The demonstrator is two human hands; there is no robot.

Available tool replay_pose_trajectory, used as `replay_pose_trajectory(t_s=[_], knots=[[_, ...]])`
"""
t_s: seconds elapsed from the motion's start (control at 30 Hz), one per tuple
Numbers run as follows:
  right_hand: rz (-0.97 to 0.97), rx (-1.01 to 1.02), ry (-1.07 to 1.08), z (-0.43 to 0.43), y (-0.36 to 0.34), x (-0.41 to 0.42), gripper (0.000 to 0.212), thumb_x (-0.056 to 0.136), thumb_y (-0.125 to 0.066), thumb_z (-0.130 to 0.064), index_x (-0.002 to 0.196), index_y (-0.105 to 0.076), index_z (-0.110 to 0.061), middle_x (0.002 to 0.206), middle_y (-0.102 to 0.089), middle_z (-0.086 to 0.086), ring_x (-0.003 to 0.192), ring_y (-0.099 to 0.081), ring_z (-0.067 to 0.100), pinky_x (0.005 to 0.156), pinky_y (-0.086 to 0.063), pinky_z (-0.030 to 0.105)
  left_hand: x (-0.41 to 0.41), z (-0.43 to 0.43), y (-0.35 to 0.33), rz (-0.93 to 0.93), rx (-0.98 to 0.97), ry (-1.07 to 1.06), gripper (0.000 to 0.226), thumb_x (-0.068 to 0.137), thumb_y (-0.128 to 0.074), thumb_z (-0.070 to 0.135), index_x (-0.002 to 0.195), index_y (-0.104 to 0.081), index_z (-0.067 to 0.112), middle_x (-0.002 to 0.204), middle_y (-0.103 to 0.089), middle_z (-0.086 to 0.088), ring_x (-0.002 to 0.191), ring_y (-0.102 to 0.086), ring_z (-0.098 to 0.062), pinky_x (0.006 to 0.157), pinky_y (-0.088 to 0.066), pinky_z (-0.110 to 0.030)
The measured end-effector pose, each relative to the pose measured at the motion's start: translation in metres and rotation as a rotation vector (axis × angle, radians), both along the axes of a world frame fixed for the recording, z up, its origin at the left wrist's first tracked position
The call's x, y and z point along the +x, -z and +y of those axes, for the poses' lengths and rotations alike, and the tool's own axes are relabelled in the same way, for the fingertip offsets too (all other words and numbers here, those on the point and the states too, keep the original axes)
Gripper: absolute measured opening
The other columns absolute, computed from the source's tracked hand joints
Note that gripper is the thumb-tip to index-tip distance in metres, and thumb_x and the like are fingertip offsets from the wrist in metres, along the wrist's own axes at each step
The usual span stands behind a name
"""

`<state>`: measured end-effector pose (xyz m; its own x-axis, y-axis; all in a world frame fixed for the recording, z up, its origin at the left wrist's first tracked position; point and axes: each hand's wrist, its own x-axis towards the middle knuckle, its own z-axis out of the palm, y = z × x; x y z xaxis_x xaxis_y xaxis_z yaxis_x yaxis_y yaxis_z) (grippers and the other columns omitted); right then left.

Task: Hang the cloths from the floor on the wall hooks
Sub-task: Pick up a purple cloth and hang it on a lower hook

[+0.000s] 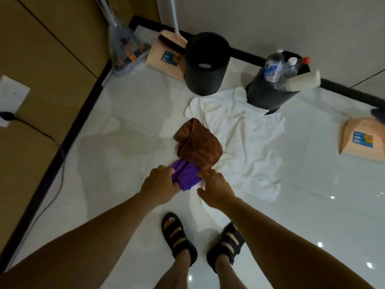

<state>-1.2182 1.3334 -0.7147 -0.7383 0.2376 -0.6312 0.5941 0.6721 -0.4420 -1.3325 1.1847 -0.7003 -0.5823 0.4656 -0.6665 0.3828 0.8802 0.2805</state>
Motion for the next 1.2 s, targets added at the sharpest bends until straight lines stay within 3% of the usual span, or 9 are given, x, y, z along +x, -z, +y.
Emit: replay_pose_trajectory(t_s=[0.27, 0.4, 0.57, 0.7, 0.83, 0.93, 1.0, 1.1, 1.2], knots=[[-0.054, 0.081, -0.305, -0.021, 0.245, -0.030, 0.072, 0.082, -0.064, -0.024, 0.147, -0.032, -0.026, 0.151, -0.032, 0.000, 0.135, -0.033, 0.028, 0.104, -0.041, 0.040, -0.016, -0.033, 0.210, 0.005, -0.003, -0.137, 0.051, 0.087, -0.059, 0.035, 0.132, -0.047, 0.014, 0.133, -0.048, -0.008, 0.120, -0.045, -0.026, 0.091, -0.043, -0.036], [-0.053, 0.246, -0.583, -0.031, 0.323, -0.053, 0.087, 0.082, -0.068, -0.037, 0.152, -0.017, -0.025, 0.156, -0.022, 0.004, 0.141, -0.023, 0.032, 0.108, -0.034, 0.045, -0.008, -0.045, 0.278, -0.004, 0.018, -0.184, 0.052, 0.086, -0.060, 0.033, 0.131, -0.046, 0.013, 0.132, -0.048, -0.011, 0.120, -0.044, -0.028, 0.090, -0.041, -0.036], [0.025, 0.423, -0.635, -0.033, 0.355, -0.061, 0.040, 0.090, -0.048, -0.023, 0.130, -0.049, -0.018, 0.129, -0.052, 0.009, 0.122, -0.041, 0.033, 0.095, -0.037, 0.042, 0.005, -0.067, 0.301, -0.055, 0.032, -0.265, 0.056, 0.089, -0.058, 0.033, 0.139, -0.040, 0.015, 0.139, -0.042, -0.007, 0.125, -0.040, -0.025, 0.096, -0.039, -0.036], [0.004, 0.027, -0.046, -0.021, 0.304, -0.066, 0.040, 0.084, -0.060, -0.022, 0.124, -0.056, -0.016, 0.121, -0.058, 0.010, 0.115, -0.049, 0.033, 0.091, -0.042, 0.039, 0.011, -0.077, 0.259, -0.119, 0.031, -0.325, 0.059, 0.090, -0.059, 0.035, 0.141, -0.037, 0.016, 0.140, -0.041, -0.006, 0.127, -0.041, -0.025, 0.101, -0.040, -0.037], [0.107, -0.377, 0.376, -0.013, 0.184, -0.074, 0.024, 0.076, -0.074, -0.023, 0.097, -0.063, -0.019, 0.091, -0.067, 0.006, 0.089, -0.063, 0.028, 0.079, -0.051, 0.040, 0.003, -0.070, 0.171, -0.212, 0.145, -0.456, 0.074, 0.082, -0.069, 0.036, 0.144, -0.032, 0.017, 0.142, -0.041, -0.004, 0.129, -0.042, -0.024, 0.103, -0.040, -0.039], [0.214, -0.516, 0.457, -0.010, 0.074, -0.089, 0.014, 0.080, -0.076, -0.016, 0.087, -0.067, -0.023, 0.090, -0.072, 0.009, 0.086, -0.067, 0.028, 0.077, -0.056, 0.042, -0.015, -0.049, 0.076, -0.327, 0.466, -0.518, 0.073, 0.064, -0.077, 0.038, 0.128, -0.045, 0.026, 0.124, -0.057, 0.008, 0.115, -0.057, -0.017, 0.095, -0.050, -0.039], [0.259, -0.650, 0.507, -0.010, -0.004, -0.105, 0.007, 0.082, -0.075, -0.020, 0.083, -0.072, -0.026, 0.084, -0.074, 0.003, 0.081, -0.070, 0.020, 0.066, -0.058, 0.032, -0.030, -0.036, 0.012, -0.392, 0.565, -0.526, 0.072, 0.060, -0.079, 0.042, 0.123, -0.049, 0.025, 0.114, -0.064, 0.005, 0.107, -0.062, -0.017, 0.090, -0.052, -0.044], [0.265, -0.746, 0.519, -0.010, -0.109, -0.126, 0.010, 0.088, -0.069, -0.031, 0.081, -0.074, -0.026, 0.083, -0.075, 0.000, 0.080, -0.072, 0.018, 0.066, -0.058, 0.027, -0.050, -0.024, -0.083, -0.382, 0.580, -0.549, 0.056, 0.073, -0.078, 0.039, 0.120, -0.056, 0.017, 0.104, -0.068, -0.005, 0.095, -0.066, -0.021, 0.083, -0.055, -0.038], [0.322, -0.648, 0.440, -0.009, -0.204, -0.144, 0.026, 0.094, -0.057, -0.041, 0.086, -0.070, -0.020, 0.079, -0.075, -0.002, 0.076, -0.072, 0.017, 0.068, -0.057, 0.031, -0.065, -0.023, -0.173, -0.348, 0.666, -0.547, 0.026, 0.089, -0.066, 0.031, 0.104, -0.061, 0.011, 0.085, -0.068, -0.007, 0.081, -0.066, -0.026, 0.068, -0.053, -0.027]])
